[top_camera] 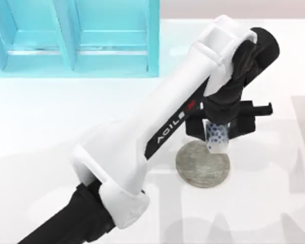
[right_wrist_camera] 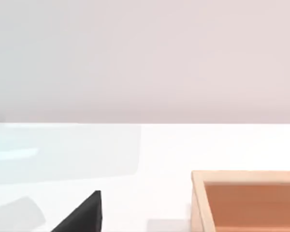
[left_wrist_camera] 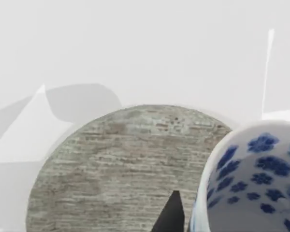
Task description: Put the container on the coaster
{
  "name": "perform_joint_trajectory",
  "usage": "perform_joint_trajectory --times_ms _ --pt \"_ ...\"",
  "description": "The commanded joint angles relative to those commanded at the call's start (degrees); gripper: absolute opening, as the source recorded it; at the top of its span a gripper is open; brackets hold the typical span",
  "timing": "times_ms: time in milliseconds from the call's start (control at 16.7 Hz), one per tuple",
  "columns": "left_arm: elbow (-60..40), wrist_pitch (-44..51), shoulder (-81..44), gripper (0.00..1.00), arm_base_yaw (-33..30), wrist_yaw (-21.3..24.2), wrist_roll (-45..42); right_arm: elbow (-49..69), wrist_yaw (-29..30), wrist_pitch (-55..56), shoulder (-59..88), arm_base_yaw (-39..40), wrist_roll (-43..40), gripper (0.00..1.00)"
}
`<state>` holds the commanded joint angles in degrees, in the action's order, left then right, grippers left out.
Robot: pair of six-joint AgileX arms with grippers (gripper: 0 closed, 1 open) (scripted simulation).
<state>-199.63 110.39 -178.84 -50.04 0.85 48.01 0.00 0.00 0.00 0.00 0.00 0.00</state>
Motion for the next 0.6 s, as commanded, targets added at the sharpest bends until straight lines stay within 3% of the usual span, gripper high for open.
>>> perform_joint_trajectory --times_ms 420,600 --pt "-3.0 1.2 -2.1 0.00 0.0 0.0 0.0 0.0 0.0 0.0 0.0 0.0 0.0 1.00" --pt "-3.0 1.2 -2.1 0.23 0.0 0.0 0.0 0.0 0.0 0.0 0.0 0.0 0.0 1.00"
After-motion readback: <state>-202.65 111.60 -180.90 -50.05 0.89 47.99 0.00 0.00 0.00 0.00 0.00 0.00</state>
